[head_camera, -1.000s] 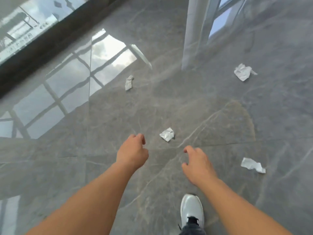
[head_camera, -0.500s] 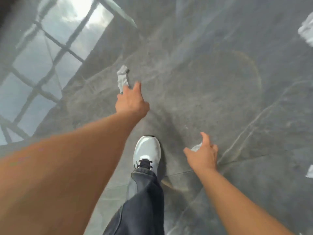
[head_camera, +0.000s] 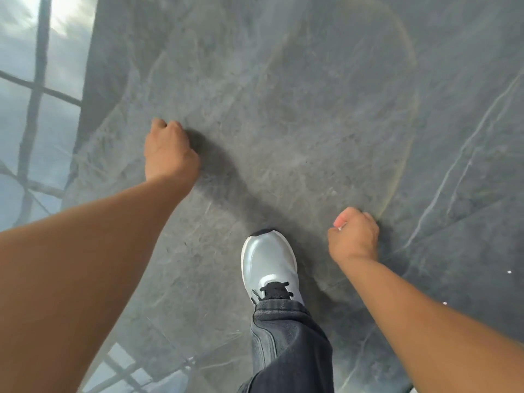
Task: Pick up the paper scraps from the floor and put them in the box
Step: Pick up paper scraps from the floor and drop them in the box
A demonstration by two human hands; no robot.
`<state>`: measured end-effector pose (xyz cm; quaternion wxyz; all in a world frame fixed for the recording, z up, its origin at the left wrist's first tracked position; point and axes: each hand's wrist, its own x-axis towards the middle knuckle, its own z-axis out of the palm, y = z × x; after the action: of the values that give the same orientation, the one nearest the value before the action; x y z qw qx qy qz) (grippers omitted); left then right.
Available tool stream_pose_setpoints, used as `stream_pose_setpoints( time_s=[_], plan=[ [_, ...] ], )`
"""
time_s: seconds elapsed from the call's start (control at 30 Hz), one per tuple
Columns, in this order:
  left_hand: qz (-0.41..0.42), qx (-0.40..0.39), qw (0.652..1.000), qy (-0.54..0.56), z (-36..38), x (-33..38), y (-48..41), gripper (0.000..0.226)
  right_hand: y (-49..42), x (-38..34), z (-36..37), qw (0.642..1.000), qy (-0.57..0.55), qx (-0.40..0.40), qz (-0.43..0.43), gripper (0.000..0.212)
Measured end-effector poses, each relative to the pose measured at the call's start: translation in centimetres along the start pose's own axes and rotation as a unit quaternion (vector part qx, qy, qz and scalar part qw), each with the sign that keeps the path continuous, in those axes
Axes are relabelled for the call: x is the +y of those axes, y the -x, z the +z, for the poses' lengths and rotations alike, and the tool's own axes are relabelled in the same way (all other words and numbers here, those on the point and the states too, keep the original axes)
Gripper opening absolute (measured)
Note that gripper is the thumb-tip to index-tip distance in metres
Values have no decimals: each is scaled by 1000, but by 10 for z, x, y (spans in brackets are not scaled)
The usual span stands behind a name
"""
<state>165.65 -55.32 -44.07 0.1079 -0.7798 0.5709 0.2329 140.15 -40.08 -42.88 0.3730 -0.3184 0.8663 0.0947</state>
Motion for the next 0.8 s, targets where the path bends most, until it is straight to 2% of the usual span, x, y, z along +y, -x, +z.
stream_pose_setpoints(
  time_s=[0.07, 0.2, 0.33, 0.47, 0.7, 0.8],
  plan=[
    [-1, -34, 999, 4, -4, 11, 8, 25, 5, -4, -9, 999, -12, -26, -25, 9],
    [0, -89, 996, 24, -13, 50, 51, 29, 19, -4, -34, 999, -34, -16, -24, 8],
    [70, -120, 989, 56, -30, 95, 108, 28, 35, 4, -66, 997, -70, -14, -14, 13],
    [142, -138, 979, 39, -57, 138, 171, 19, 65, 26, -117, 992, -120, 25, -29, 12],
    [249, -132, 959, -43, -114, 225, 308, 19, 138, 159, -248, 987, -108, 48, -105, 20],
    [283, -133, 947, -70, -130, 272, 380, 18, 169, 234, -305, 988, -127, 54, -70, 21]
  ],
)
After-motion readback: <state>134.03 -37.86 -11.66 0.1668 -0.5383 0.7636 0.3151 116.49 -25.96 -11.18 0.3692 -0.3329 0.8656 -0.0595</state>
